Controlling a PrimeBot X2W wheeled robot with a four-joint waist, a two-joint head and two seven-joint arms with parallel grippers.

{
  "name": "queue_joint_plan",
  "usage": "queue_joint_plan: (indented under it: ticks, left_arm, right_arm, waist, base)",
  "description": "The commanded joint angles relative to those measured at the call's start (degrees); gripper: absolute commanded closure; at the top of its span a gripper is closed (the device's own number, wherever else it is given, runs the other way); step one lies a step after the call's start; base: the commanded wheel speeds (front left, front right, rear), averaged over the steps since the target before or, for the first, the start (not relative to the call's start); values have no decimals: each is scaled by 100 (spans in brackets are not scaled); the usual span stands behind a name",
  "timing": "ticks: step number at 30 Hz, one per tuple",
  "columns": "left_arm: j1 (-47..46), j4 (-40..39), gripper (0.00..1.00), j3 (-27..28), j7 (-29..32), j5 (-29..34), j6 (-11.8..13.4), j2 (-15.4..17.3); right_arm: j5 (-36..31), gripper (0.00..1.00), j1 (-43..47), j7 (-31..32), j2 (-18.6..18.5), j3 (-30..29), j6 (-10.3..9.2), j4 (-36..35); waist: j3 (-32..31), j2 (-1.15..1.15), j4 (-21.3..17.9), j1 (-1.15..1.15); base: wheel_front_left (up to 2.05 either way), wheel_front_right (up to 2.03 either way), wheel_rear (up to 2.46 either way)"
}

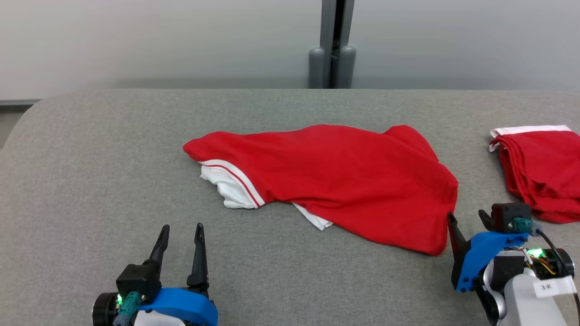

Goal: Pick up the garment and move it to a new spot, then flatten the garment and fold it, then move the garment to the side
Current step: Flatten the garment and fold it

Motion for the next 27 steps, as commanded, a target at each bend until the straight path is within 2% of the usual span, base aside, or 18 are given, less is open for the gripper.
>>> queue_joint_plan:
  ticks: [1, 7, 8, 10, 12, 13, 14, 21, 27]
  left_arm:
    - [-96, 18, 0, 42, -28, 57, -36, -27]
    - [-130, 67, 0, 88, -27, 104, -75, -65]
    - [-125, 72, 0, 103, -27, 120, -78, -74]
    - [-106, 85, 0, 125, -27, 141, -98, -87]
    - [-76, 108, 0, 161, -28, 150, -102, -98]
    - [-55, 114, 0, 181, -27, 165, -102, -103]
    - [-40, 120, 0, 196, -27, 179, -101, -112]
    - [98, 166, 0, 255, -27, 249, -152, -151]
    - [241, 178, 0, 271, -27, 275, -166, -185]
  right_arm:
    - [-60, 0, -136, 160, -12, -65, 1, 143]
    - [85, 0, -367, 512, -14, -121, 1, 599]
    - [158, 9, -390, 553, -13, -85, 1, 671]
    - [361, 53, -424, 618, -13, -6, 1, 807]
    - [587, 66, -435, 642, -7, 122, 1, 897]
    - [700, 80, -444, 603, -4, 188, 1, 911]
    - [782, 99, -452, 520, -9, 267, 1, 895]
    - [1199, 100, -284, 25, -14, 771, 1, 461]
    - [1643, 100, 278, 56, -14, 1177, 1, -588]
  waist:
    - [71, 0, 84, -1]
    - [138, 0, 239, -1]
    - [137, 0, 253, -1]
    - [124, 0, 268, -1]
    - [83, 0, 265, -1]
    - [62, 0, 257, -1]
    - [33, 0, 243, -1]
    - [-220, 0, 27, -1]
    - [-452, 0, -183, -1]
  base:
    - [0, 0, 0]
    - [0, 0, 0]
    - [0, 0, 0]
    - [0, 0, 0]
    - [0, 0, 0]
    - [0, 0, 0]
    - [0, 0, 0]
    - [0, 0, 0]
    - [0, 0, 0]
